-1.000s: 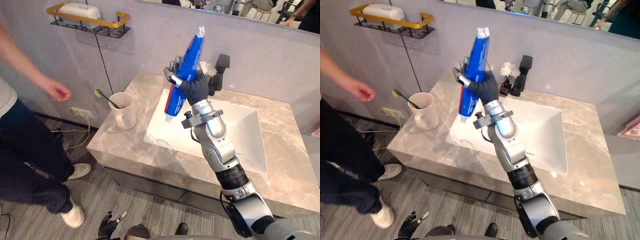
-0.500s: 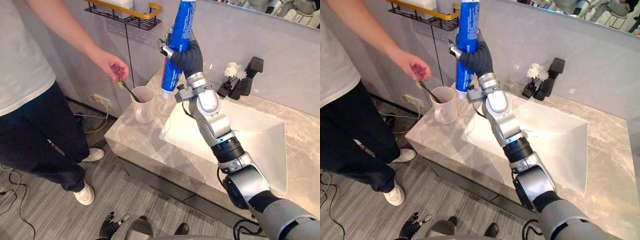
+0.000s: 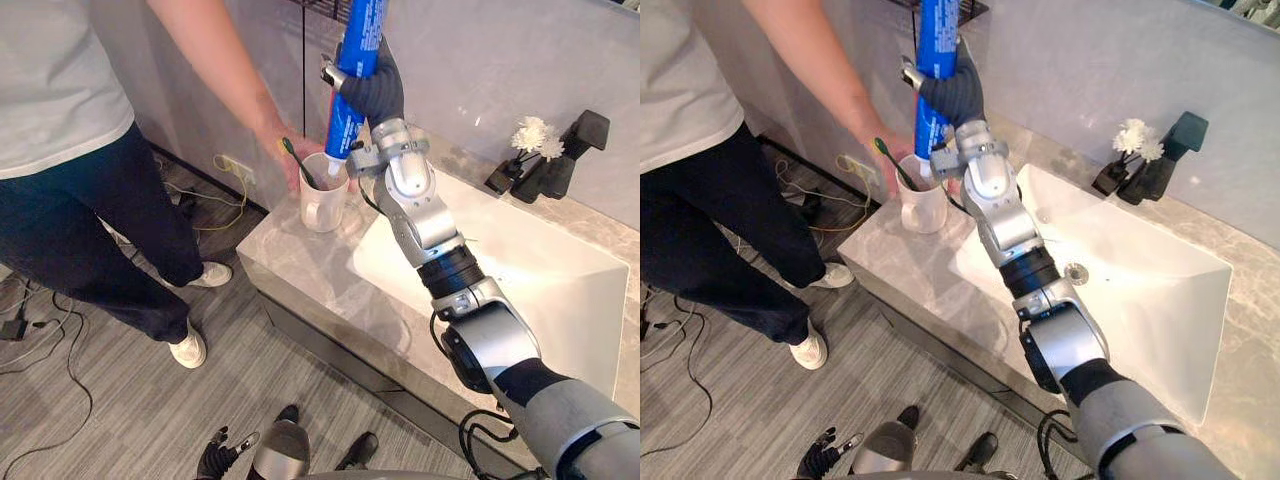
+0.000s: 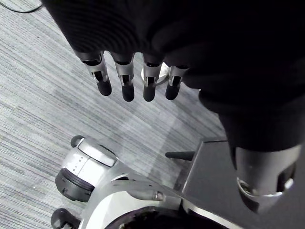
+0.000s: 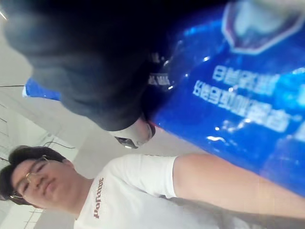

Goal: Organize washtable

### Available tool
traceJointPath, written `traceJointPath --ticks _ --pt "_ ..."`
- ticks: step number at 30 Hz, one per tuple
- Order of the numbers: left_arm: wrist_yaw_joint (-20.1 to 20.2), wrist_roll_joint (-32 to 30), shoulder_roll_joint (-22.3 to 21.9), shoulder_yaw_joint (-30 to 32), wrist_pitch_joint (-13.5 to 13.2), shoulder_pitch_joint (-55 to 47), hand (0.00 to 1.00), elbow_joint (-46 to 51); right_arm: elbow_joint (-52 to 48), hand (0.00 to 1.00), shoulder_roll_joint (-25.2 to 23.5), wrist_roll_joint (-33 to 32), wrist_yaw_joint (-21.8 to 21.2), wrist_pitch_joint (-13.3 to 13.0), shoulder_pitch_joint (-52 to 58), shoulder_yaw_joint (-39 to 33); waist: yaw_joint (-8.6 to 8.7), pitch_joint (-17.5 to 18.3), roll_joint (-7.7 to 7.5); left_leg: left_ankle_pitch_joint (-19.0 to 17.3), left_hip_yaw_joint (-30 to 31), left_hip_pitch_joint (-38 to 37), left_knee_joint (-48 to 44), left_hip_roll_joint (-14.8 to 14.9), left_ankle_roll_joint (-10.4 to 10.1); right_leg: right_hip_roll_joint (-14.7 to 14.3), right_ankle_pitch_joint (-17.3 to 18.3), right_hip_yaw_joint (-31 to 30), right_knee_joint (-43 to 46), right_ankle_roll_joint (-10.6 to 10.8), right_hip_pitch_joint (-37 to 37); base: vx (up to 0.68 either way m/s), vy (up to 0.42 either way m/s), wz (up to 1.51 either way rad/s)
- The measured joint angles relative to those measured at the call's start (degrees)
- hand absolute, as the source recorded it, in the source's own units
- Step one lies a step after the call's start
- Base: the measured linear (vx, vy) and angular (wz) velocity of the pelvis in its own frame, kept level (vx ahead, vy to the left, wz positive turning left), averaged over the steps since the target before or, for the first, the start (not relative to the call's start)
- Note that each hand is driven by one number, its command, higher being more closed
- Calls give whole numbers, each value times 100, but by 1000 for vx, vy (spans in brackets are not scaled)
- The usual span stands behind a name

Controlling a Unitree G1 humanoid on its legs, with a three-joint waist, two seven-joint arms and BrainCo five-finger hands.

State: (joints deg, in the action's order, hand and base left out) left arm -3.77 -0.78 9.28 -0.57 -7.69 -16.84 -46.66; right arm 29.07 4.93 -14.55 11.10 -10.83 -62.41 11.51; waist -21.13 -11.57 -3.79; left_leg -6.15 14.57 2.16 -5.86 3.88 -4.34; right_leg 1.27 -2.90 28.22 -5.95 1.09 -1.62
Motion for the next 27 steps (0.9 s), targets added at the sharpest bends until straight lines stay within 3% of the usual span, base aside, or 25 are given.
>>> traceJointPath --ticks 12,27 --pt "-9 9 64 -163 -1 0 0 -4 579 100 -3 68 134 28 -338 3 -143 -131 5 -1 123 161 -46 -3 -3 -13 41 138 14 -54 85 0 19 6" --pt "-28 9 64 -172 0 -4 0 -17 579 100 -13 67 121 28 -375 36 -131 -138 17 -1 106 70 -49 -2 -3 -11 44 123 13 -52 1 0 35 0"
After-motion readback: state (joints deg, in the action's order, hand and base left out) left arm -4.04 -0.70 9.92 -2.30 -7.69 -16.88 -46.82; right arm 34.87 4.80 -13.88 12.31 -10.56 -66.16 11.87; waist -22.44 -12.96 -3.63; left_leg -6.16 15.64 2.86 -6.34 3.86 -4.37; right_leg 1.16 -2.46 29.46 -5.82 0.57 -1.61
